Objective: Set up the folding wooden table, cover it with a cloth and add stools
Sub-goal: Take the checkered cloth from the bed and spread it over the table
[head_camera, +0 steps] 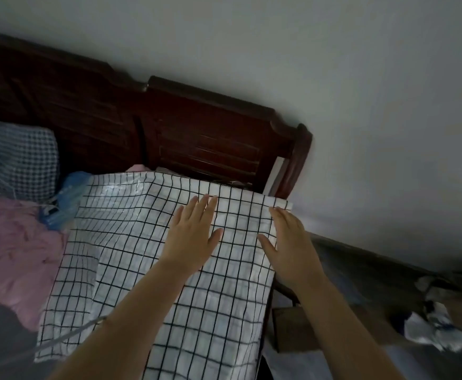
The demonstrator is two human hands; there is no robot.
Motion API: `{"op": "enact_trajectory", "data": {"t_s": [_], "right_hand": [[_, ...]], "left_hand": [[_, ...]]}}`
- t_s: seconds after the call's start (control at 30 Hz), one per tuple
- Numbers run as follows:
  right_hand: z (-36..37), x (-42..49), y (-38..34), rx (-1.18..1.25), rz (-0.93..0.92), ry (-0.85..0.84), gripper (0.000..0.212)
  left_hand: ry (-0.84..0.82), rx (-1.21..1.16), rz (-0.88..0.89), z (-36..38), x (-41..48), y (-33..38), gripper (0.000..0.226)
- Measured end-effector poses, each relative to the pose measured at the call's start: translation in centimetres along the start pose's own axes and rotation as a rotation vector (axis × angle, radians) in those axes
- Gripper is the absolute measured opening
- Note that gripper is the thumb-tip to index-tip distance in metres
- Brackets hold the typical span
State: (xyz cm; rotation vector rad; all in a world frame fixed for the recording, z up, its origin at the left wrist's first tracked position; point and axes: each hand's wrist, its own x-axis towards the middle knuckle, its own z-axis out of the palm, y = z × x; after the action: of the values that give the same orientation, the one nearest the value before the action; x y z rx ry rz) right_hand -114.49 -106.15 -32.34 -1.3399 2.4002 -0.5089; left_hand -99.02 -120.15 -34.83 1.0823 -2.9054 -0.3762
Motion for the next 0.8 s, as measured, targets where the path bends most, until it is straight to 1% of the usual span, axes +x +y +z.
{"op": "enact_trajectory", "data": {"t_s": [0.17,0.3,0.47,0.63,0.7,0.8], "right_hand": [[3.1,9.1,4.9,-0.06,-0.055,-0.085,0.061],[6.6,14.3,8.1,-0.117,-0.088,-0.156,0.062],[10.8,18.1,10.8,-0.161,-0.115,-0.213,0.066],[13.0,20.5,12.1,-0.223,-0.12,-0.23,0.065],[13.4,21.0,12.1,-0.256,-0.108,-0.23,0.063],[13.6,21.6,12.0,-0.3,-0.09,-0.239,0.054]], "left_hand": [[-0.104,0.015,-0.014,5.2,7.6,-0.1,0.066],[-0.153,0.059,0.022,9.9,12.8,-0.8,0.066],[-0.191,0.105,0.029,14.4,17.0,-2.1,0.067],[-0.198,0.175,0.069,16.5,19.4,-3.3,0.067],[-0.191,0.18,0.077,16.7,20.2,-3.7,0.063],[-0.157,0.217,0.117,16.6,21.0,-4.3,0.043]]}}
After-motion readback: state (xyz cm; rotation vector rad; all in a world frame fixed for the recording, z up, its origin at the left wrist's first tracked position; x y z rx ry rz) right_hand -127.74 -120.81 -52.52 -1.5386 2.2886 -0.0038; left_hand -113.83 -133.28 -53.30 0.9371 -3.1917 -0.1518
